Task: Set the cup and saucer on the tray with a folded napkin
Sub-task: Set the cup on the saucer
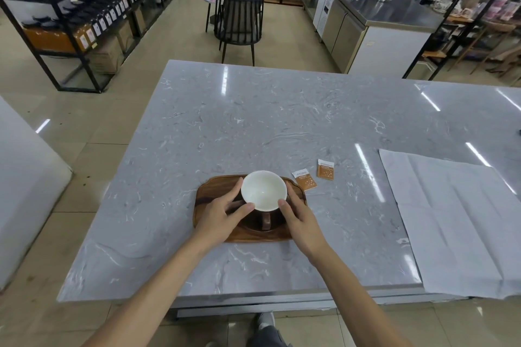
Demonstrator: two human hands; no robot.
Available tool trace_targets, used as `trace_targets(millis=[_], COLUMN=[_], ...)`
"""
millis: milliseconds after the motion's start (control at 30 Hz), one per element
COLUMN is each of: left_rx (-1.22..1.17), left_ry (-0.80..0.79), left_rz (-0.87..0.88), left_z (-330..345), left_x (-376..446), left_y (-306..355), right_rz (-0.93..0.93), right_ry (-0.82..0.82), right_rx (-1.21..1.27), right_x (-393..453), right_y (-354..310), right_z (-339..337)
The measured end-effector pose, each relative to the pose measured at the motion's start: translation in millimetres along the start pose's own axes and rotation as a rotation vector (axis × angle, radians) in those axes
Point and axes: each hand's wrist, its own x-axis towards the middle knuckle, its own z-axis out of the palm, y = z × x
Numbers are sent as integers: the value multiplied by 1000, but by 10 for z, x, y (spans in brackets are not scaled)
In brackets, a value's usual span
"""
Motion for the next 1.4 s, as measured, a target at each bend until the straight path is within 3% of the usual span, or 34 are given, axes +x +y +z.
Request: trace_targets(millis=[700,1000,1167,1400], left_rx=[16,554,554,574], left_ry=[97,320,239,-19], left_rz=[17,420,542,563], left_z=[-28,116,802,2059], left_x=[-102,-257,-303,-292], left_y=[71,398,641,784], right_rz=[9,-6,26,-1], right_ry=[-36,2,12,99], right_rx=[129,-124,-210,-295], right_x=[-22,-397,-682,-1128], right_y=[-22,270,502,926], right_z=[-181,-805,-1411,-2337])
